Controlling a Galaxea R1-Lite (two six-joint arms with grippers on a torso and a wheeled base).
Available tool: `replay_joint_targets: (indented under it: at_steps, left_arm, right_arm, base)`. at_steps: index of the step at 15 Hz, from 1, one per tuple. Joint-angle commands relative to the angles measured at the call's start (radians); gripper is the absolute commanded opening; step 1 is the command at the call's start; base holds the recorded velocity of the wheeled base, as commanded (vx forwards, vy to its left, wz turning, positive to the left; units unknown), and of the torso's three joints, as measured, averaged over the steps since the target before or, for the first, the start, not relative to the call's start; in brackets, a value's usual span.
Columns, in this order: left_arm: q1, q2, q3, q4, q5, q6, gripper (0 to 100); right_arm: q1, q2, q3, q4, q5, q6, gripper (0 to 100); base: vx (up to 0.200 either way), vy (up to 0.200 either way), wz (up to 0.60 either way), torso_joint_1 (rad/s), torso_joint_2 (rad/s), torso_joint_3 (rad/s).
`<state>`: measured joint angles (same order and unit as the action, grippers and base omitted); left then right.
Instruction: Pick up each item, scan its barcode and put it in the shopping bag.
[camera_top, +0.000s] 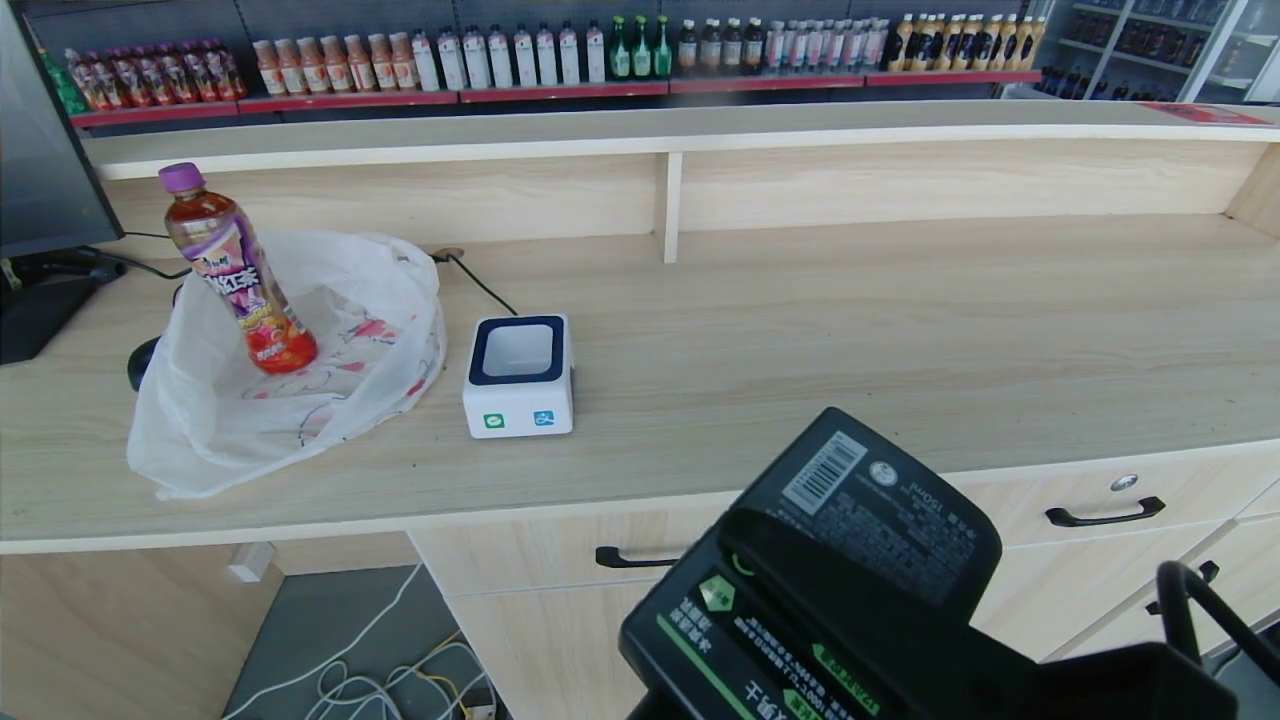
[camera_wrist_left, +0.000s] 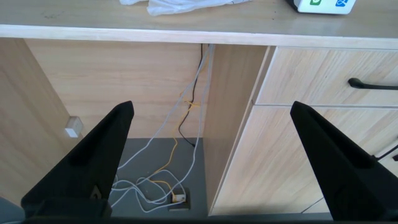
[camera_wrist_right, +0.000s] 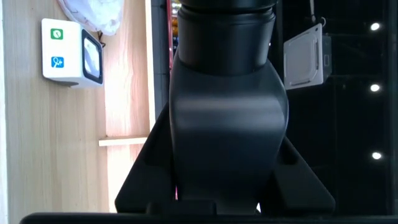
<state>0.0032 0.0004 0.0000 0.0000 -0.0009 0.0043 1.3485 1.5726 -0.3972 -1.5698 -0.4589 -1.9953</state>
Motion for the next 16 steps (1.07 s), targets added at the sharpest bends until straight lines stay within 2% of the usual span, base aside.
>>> replay_joint_targets:
  at_steps: [1, 5, 8, 11, 16]
  left_arm:
    - [0.000, 0.000, 0.000, 0.000, 0.001, 0.000, 100]
    - [0.000, 0.000, 0.000, 0.000, 0.001, 0.000, 100]
    - [0.000, 0.000, 0.000, 0.000, -0.001, 0.000, 100]
    - [0.000, 0.000, 0.000, 0.000, 0.001, 0.000, 100]
    - [0.000, 0.000, 0.000, 0.000, -0.001, 0.000, 100]
  right_arm:
    - [0.000, 0.000, 0.001, -0.001, 0.000, 0.000, 0]
    - [0.001, 0.000, 0.000, -0.001, 0.000, 0.001, 0]
    - [0.000, 0.003, 0.005, -0.001, -0.001, 0.084, 0]
    - [-0.003, 0.003, 0.055, -0.001, -0.004, 0.403, 0]
    - [-0.011, 0.004, 0.084, -0.001, -0.006, 0.733, 0]
  base:
    - [0.000, 0.000, 0.00, 0.000, 0.00, 0.000]
    - [0.000, 0.000, 0.00, 0.000, 0.00, 0.000]
    - [0.000, 0.000, 0.00, 0.000, 0.00, 0.000]
    - [0.000, 0.000, 0.00, 0.000, 0.00, 0.000]
    - [0.000, 0.000, 0.00, 0.000, 0.00, 0.000]
